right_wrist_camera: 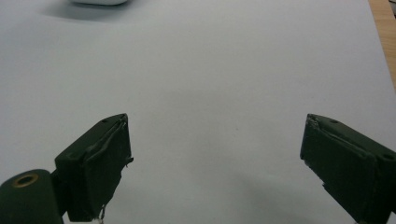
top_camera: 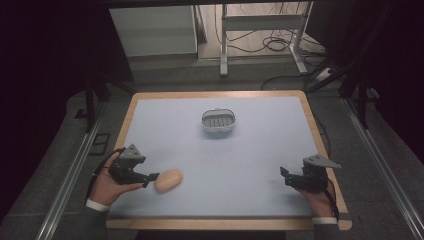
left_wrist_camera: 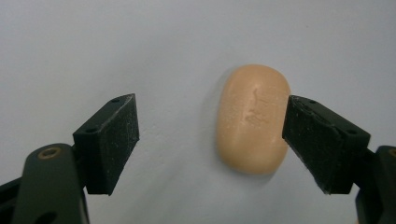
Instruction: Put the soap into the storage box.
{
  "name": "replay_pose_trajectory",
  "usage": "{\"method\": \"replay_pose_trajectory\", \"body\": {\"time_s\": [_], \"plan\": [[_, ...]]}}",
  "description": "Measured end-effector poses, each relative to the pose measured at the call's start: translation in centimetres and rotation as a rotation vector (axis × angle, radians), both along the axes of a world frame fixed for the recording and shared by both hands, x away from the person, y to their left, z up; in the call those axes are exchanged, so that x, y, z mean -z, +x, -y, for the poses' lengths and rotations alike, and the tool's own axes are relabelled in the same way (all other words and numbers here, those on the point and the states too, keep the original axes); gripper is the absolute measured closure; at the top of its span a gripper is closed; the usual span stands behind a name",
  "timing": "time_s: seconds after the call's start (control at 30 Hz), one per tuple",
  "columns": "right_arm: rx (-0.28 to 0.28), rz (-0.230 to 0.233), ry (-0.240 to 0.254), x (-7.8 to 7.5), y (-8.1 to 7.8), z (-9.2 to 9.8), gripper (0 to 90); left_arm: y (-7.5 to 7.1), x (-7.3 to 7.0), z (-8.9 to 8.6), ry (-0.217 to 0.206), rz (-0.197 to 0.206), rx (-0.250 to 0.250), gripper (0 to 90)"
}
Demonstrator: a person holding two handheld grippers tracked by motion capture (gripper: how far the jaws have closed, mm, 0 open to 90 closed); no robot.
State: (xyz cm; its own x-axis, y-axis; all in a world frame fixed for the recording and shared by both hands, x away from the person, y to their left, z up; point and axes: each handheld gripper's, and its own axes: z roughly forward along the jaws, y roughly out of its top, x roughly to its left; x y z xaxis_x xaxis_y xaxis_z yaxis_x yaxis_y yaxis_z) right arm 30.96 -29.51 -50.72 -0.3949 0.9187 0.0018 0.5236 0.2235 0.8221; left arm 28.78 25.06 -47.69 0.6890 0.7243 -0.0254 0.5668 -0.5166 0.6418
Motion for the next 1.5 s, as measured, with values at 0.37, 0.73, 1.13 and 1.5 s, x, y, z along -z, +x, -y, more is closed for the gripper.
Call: {"method": "replay_pose_trajectory", "body": {"time_s": [0.37, 0.73, 1.13, 1.5], "plan": [[0.004, 0.002, -0.008, 0.1, 0.0, -0.1, 8.4, 0.3, -0.1, 1.2, 0.031, -0.042, 0.049, 17.7], [0.005, 0.000, -0.011, 0.1, 0.0, 0.0, 8.5, 0.7, 0.6, 2.9, 0.074, -0.085, 0.076, 18.3], [0.005, -0.007, -0.013, 0.3, 0.1, -0.1, 8.4, 1.3, 1.4, 4.1, 0.118, -0.126, 0.105, 18.9], [0.005, -0.008, -0.016, 0.3, 0.1, 0.0, 8.4, 1.6, 2.0, 4.9, 0.152, -0.146, 0.120, 19.3]]}}
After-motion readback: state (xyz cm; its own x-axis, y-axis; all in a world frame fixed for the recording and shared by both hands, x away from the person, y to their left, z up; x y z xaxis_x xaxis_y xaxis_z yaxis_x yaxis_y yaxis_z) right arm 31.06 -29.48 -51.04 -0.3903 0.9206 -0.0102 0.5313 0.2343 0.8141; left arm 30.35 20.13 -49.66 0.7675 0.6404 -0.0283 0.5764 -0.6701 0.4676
